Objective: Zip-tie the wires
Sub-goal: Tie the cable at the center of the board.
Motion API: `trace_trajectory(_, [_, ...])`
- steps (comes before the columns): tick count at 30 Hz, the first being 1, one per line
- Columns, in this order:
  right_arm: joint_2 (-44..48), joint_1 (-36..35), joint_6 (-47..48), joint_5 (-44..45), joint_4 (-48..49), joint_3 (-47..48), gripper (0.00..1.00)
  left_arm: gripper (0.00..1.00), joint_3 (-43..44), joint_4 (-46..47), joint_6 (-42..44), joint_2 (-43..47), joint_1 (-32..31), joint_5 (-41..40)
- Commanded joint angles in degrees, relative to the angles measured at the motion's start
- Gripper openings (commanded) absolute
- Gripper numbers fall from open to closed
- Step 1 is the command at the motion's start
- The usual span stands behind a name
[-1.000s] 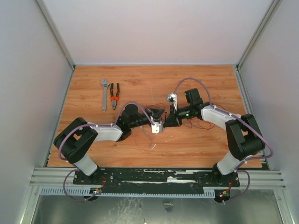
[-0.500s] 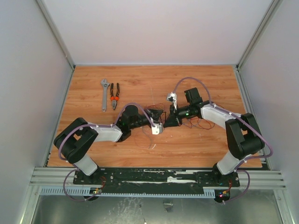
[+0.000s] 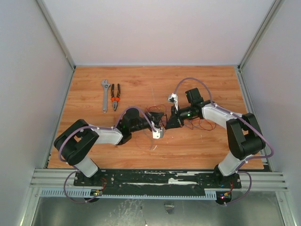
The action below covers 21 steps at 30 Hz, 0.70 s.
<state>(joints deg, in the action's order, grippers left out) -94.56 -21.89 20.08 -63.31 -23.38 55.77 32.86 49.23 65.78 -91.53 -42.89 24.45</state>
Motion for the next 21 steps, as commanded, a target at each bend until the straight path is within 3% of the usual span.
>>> trace_trajectory(1, [-0.54,0.56,1.15,-1.14,-1.68,1.63,0.00,0.00,-0.57,2.25,1.38,1.88,-0.37,0.25])
trace_trajectory(21, [-1.17,0.61,1.15,-0.52,-3.10,3.13,0.00,0.00,-1.44,2.93,5.61,1.22,-1.05,-1.01])
